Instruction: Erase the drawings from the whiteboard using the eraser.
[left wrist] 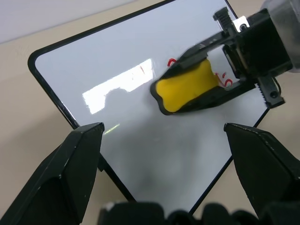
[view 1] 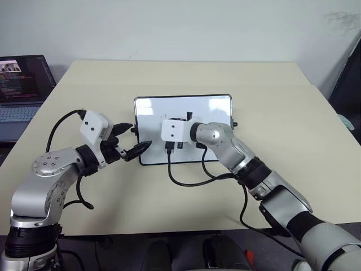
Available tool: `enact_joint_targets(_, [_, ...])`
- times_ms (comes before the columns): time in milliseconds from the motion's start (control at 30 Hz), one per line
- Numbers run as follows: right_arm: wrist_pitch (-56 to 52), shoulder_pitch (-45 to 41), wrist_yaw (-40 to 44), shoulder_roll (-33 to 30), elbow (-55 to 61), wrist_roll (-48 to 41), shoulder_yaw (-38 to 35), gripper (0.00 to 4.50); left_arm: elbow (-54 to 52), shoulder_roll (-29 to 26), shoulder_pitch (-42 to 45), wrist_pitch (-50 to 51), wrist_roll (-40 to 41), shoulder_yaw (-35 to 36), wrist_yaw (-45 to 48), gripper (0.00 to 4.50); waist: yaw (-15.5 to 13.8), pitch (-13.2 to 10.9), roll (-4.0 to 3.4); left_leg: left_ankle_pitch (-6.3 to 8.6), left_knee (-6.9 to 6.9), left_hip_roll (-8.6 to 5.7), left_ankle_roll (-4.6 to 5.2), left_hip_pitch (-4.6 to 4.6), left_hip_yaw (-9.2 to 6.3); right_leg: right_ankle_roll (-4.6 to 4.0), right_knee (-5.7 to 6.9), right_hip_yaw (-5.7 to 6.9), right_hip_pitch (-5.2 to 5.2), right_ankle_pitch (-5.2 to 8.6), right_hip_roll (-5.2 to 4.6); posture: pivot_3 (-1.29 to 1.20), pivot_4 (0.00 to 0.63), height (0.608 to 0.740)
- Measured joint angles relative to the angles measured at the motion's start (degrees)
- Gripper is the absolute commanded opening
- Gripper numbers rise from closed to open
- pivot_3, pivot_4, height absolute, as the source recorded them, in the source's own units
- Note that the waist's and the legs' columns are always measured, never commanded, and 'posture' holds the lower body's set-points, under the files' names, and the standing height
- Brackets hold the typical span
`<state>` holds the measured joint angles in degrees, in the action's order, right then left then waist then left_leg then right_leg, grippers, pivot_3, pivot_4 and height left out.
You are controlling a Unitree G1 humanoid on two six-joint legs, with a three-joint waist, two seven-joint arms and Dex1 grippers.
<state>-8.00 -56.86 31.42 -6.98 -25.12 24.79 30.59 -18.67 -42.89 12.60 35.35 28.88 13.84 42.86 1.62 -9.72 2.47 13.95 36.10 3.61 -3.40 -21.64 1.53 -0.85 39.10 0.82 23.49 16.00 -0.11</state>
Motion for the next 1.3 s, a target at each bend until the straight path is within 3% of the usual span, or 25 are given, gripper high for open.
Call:
enact_joint_targets(200, [1.4,-0.9,-3.8,0.7,-1.8,0.0,-0.8,1.32,0.0,0.0,0.0,-0.4,0.0,0.0,-0.1,4.50,0.1,0.0,0.00,0.01,-0.02,0.03,0.00,-0.10,0.00,-0.23,-0.09,-0.03,0.06,-0.13,-0.01,0.00,0.150,0.740])
enact_joint_targets(533, [0.6,1.3,3.3,0.4,0.9,-0.1,1.0,1.32,0.0,0.0,-0.1,-0.6,0.0,0.0,-0.7,4.50,0.1,0.0,0.00,0.01,-0.02,0.03,0.00,-0.07,0.00,-0.18,-0.07,-0.02,0.05,-0.10,0.00,0.00,0.150,0.740])
enact_joint_targets(867, [1.7,-2.2,-4.9,1.3,-3.7,0.0,-1.4,1.32,0.0,0.0,-0.1,-0.6,0.0,0.0,-0.8,4.50,0.0,0.0,0.00,0.01,-0.02,0.03,0.00,-0.11,0.01,-0.21,-0.10,-0.02,0.06,-0.12,-0.01,0.00,0.150,0.740])
enact_joint_targets(1133, [0.8,1.1,2.7,0.8,0.2,-0.1,0.7,1.32,0.1,1.0,0.4,-1.0,-0.1,0.0,-1.9,4.50,0.0,0.0,0.00,0.01,-0.02,0.03,0.00,-0.07,0.00,-0.15,-0.07,-0.01,0.05,-0.08,-0.01,0.00,0.150,0.740])
enact_joint_targets(1300, [0.9,1.1,1.2,1.2,-0.4,-0.1,0.7,1.32,1.4,1.8,1.9,-2.0,-0.7,0.4,-3.7,4.50,0.0,0.0,0.00,0.01,-0.01,0.03,0.00,-0.06,0.01,0.01,-0.04,-0.01,0.04,-0.01,0.00,0.00,0.150,0.740])
